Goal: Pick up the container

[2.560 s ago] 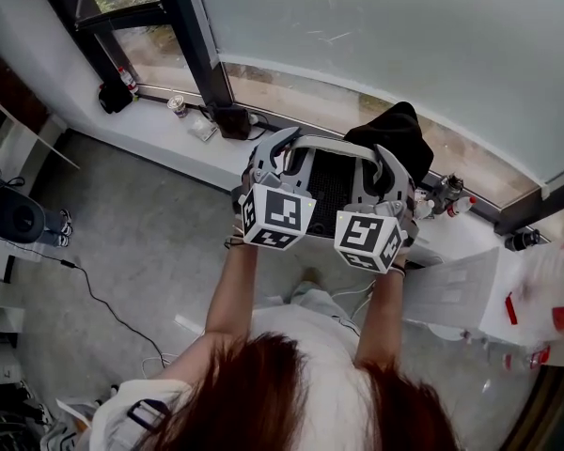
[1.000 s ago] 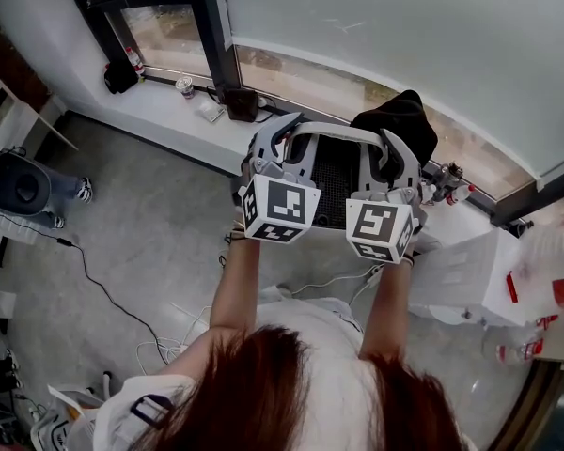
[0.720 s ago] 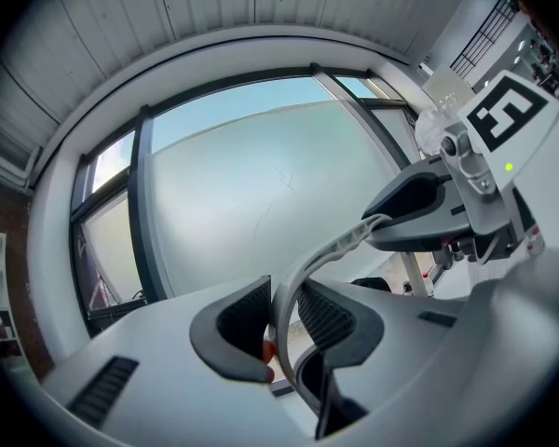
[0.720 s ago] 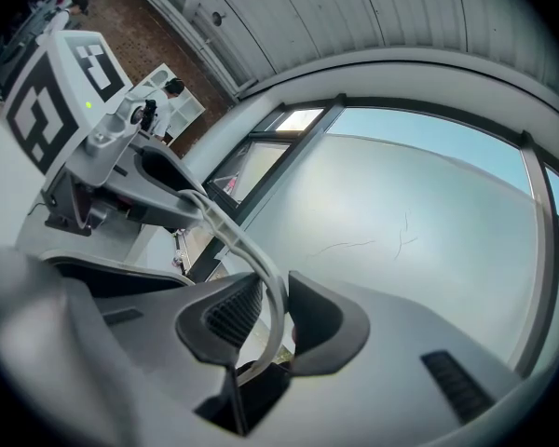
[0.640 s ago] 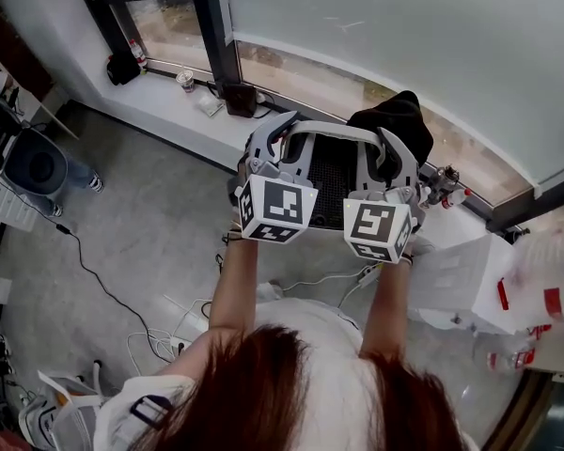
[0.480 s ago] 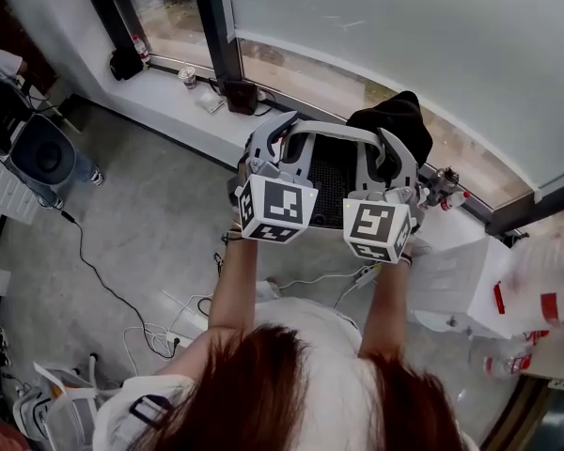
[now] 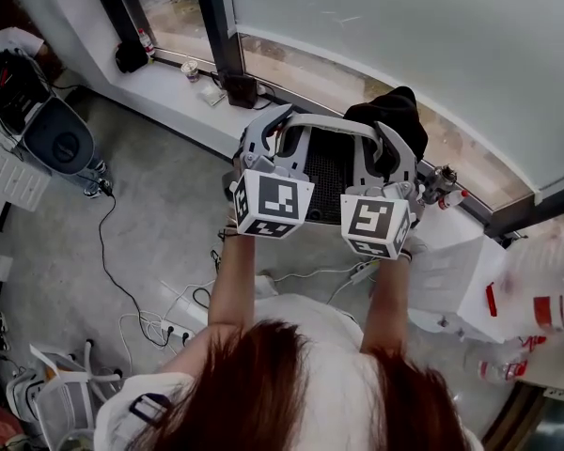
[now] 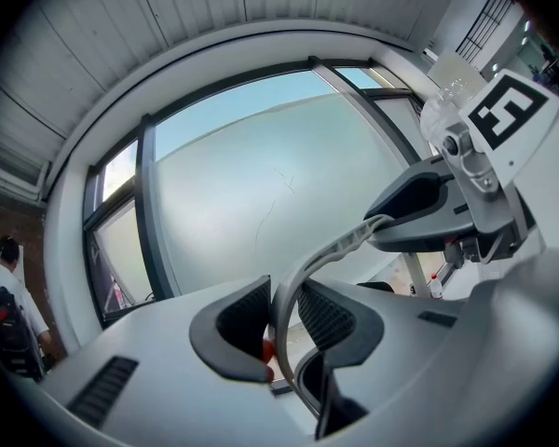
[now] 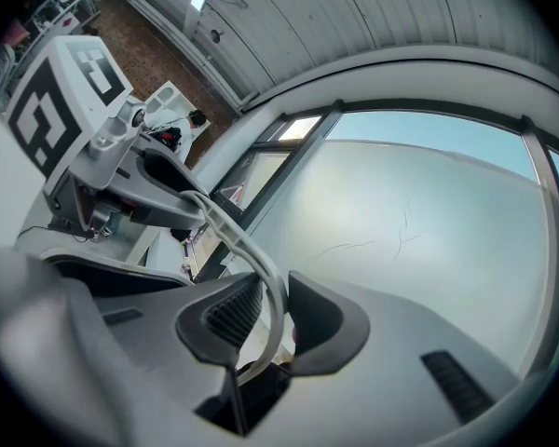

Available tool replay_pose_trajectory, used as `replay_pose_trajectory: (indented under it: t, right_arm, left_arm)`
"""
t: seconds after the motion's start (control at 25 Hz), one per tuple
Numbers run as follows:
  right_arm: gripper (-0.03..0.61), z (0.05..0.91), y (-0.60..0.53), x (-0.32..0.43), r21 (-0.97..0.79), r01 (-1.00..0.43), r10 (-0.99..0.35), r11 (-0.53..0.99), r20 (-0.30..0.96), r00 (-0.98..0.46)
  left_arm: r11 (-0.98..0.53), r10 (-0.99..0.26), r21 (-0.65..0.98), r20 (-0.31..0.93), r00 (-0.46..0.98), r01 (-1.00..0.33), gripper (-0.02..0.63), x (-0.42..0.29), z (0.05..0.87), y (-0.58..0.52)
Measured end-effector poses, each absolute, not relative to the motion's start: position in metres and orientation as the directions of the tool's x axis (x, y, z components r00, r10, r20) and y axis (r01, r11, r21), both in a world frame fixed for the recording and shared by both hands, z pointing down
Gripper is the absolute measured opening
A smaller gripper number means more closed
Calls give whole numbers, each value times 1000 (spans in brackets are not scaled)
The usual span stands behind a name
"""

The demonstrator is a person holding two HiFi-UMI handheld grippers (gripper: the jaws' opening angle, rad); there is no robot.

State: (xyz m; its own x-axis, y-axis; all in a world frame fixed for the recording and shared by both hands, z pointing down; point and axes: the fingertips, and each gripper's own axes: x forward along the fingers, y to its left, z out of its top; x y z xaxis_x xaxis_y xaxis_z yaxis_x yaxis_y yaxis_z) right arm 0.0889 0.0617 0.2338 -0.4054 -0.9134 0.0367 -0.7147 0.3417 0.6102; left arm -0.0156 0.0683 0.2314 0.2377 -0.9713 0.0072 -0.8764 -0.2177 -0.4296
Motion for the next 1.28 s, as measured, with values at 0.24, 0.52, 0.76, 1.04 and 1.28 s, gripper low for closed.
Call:
replay_pose_trajectory:
  t: [0.24, 0.52, 0.76, 1.04, 1.28]
  right_arm:
    - [99, 229, 69, 103, 609, -713, -907, 347, 25, -421]
    - [100, 231, 75, 118, 602, -712, -901, 361, 27, -434]
    - [100, 231, 79, 125, 600, -711, -898, 366, 28, -439]
    - [98, 231, 79, 130, 603, -710, -899, 363, 25, -438]
    - [98, 231, 76, 131, 600, -716, -903, 356, 23, -430]
  left_arm:
    - [-206, -974, -433, 7, 225, -877, 98, -1, 227, 77]
    - [-199, -977, -435, 15, 214, -878, 98, 14, 229, 84]
    - [-199, -977, -430, 19, 212, -880, 98, 20, 229, 89]
    - [-202, -976, -442, 18, 216, -874, 98, 26, 228, 89]
    - [-213, -973, -449, 20, 229, -868, 98, 27, 227, 84]
